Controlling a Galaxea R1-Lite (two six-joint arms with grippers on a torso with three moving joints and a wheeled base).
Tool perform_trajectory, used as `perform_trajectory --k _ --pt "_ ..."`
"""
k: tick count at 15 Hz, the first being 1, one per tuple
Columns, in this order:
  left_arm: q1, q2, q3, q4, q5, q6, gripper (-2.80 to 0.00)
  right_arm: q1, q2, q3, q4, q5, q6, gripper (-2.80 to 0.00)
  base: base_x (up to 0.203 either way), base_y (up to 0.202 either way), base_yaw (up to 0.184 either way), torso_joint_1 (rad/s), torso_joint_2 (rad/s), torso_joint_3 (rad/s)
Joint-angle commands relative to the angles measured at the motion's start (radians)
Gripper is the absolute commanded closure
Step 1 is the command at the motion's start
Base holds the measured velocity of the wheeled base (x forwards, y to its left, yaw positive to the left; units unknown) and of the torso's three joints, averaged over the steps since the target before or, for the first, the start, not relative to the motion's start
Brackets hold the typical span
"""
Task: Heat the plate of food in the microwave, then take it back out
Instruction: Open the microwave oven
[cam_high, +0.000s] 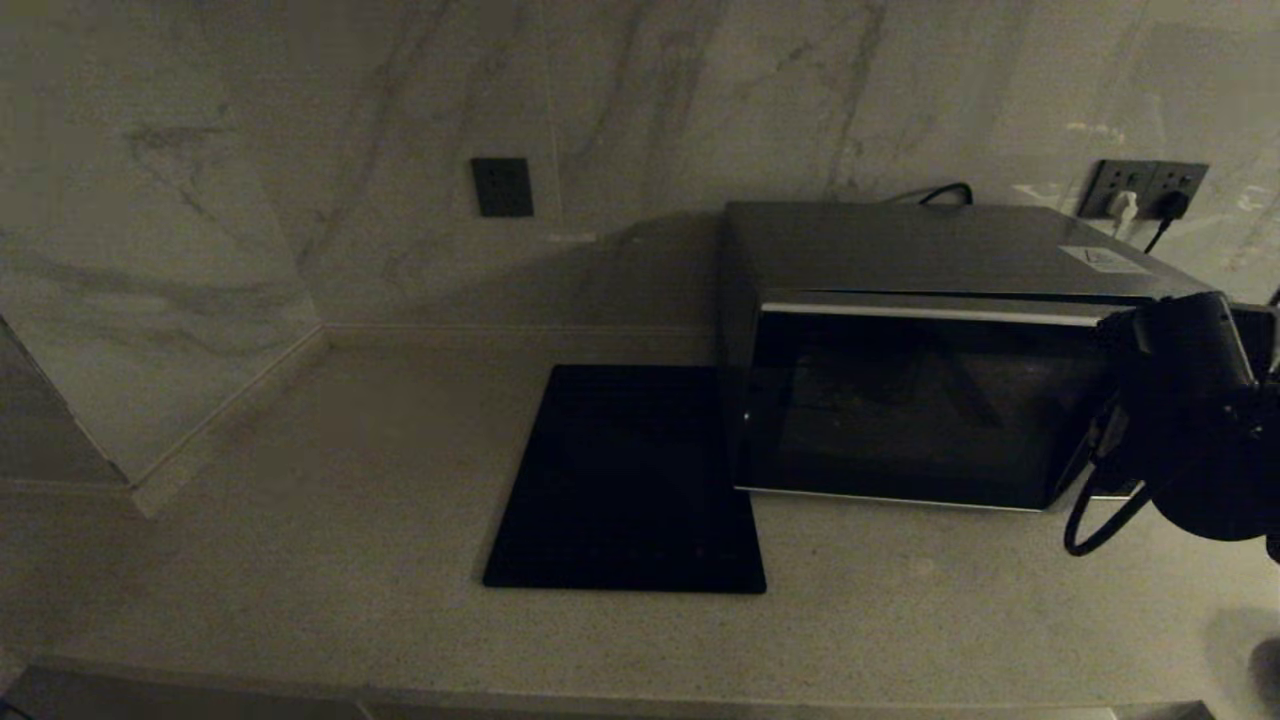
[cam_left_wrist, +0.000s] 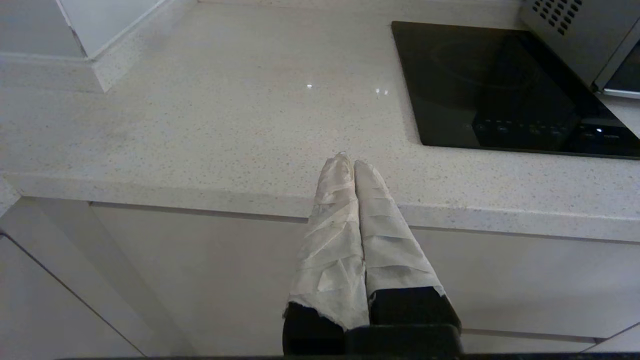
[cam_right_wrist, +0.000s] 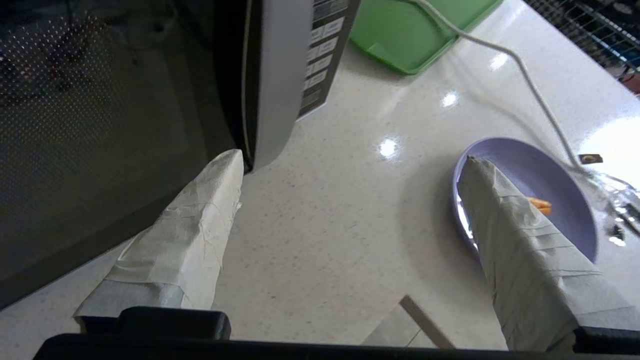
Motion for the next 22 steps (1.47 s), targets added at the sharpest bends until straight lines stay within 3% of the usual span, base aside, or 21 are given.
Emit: perform_trajectory --k 1,12,22 --pt "0.000 0.000 0.000 0.000 0.000 -0.001 0.00 -0.002 0.044 -0.011 -0.040 -0.006 0.001 -2.80 0.000 0.000 0.000 0.000 0.00 0.000" --pt "0.001 0.000 0.000 0.000 0.000 -0.001 0.00 -0.087 0.135 -0.071 -0.095 -0.012 -0.001 -2.80 0.000 0.000 0.000 0.000 0.00 0.000" --pt "0.001 0.001 0.000 0.000 0.000 -0.001 0.00 -0.105 0.174 -0.082 -0.118 -0.012 -0.001 -2.80 0.000 0.000 0.000 0.000 0.00 0.000"
